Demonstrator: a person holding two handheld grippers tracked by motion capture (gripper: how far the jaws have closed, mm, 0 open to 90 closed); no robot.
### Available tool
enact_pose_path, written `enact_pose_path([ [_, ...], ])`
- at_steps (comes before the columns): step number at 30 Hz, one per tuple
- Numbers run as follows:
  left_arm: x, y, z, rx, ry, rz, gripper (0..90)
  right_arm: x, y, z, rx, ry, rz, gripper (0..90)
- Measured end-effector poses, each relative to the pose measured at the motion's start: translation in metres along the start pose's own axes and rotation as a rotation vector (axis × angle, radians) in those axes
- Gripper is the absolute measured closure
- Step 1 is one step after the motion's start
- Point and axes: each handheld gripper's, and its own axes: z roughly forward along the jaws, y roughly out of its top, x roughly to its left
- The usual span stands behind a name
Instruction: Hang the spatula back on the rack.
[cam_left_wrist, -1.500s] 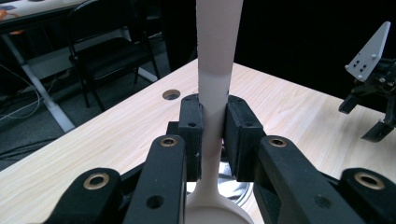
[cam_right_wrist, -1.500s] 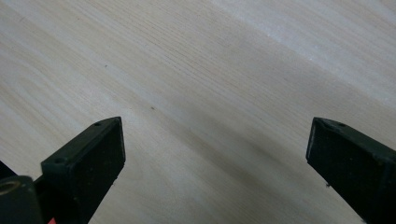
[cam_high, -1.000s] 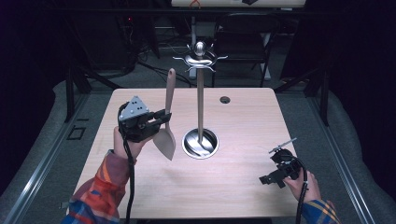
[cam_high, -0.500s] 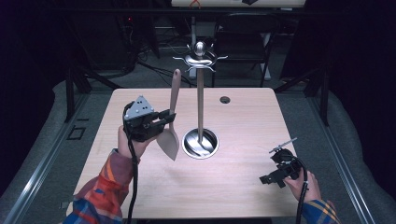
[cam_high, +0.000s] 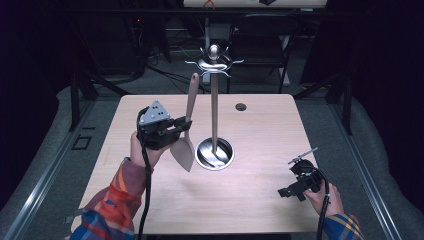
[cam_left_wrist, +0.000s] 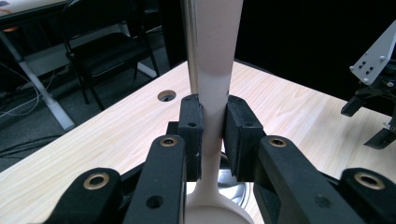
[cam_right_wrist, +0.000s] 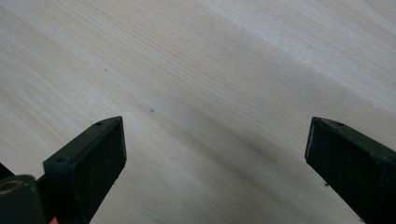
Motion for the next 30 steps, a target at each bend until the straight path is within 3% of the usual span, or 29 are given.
enact_pose_path([
  [3, -0.001, 0.001, 0.002, 0.004, 0.002, -0.001, 78.1, 0.000, 0.000, -0.001, -0.006, 0.023, 0.003, 4.8],
  [19, 0.000, 0.005, 0.019, 0.031, 0.010, -0.008, 78.1, 0.001, 0.000, 0.000, -0.004, 0.021, 0.010, 4.8],
  [24, 0.000, 0.006, 0.023, 0.033, 0.029, 0.008, 78.0, 0.000, 0.000, -0.001, -0.002, 0.015, 0.000, 4.8],
  [27, -0.002, 0.005, 0.027, 0.021, 0.065, 0.026, 77.9, 0.000, 0.000, -0.001, -0.002, 0.015, -0.002, 4.8],
  [30, -0.002, 0.004, 0.029, 0.009, 0.063, 0.028, 77.7, 0.000, 0.000, -0.001, 0.004, 0.007, -0.007, 4.8],
])
